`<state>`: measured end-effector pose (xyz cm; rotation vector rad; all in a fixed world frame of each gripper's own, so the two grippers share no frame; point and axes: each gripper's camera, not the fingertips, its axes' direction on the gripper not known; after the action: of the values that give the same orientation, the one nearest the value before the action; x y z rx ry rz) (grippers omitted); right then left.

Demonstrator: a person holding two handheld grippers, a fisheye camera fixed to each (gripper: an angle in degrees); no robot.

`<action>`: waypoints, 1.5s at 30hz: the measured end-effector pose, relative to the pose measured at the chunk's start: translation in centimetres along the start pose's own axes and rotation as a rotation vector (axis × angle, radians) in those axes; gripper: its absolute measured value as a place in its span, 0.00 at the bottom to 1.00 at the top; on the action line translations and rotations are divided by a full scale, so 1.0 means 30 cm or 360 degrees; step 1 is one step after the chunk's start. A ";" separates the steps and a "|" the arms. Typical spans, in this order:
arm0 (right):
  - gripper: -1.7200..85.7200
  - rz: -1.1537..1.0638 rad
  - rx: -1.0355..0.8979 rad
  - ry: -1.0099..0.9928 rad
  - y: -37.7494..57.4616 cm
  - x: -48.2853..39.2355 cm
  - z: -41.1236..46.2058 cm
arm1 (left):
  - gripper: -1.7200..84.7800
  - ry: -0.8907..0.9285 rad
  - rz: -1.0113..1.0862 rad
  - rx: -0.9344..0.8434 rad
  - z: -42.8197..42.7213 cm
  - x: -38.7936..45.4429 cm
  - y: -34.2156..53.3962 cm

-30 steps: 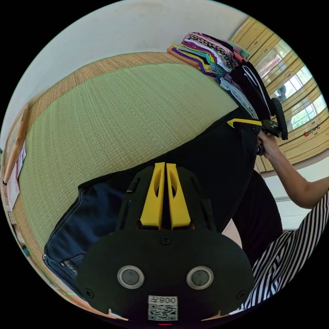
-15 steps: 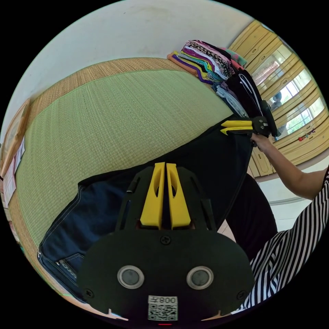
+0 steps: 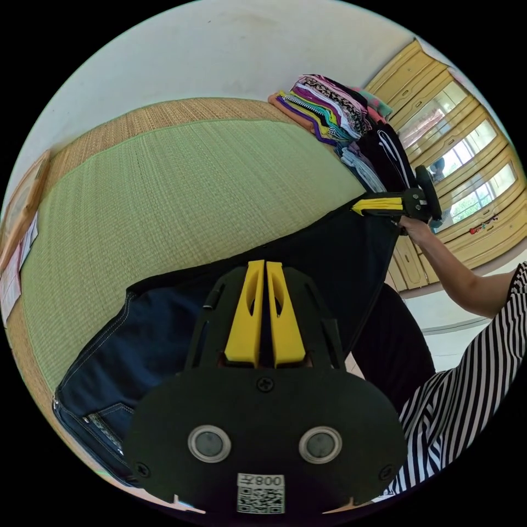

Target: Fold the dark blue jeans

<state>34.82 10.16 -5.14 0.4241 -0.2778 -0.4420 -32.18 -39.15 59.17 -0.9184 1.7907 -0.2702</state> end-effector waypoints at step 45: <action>0.06 -0.0175 0.0040 -0.1768 -0.962 -0.314 0.791 | 0.08 -0.0151 -0.0537 0.0163 -0.176 -0.621 0.430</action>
<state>8.21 -17.00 1.04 0.1786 -1.3392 -0.7559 -39.94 -18.69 67.06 -1.1385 1.5162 -0.5191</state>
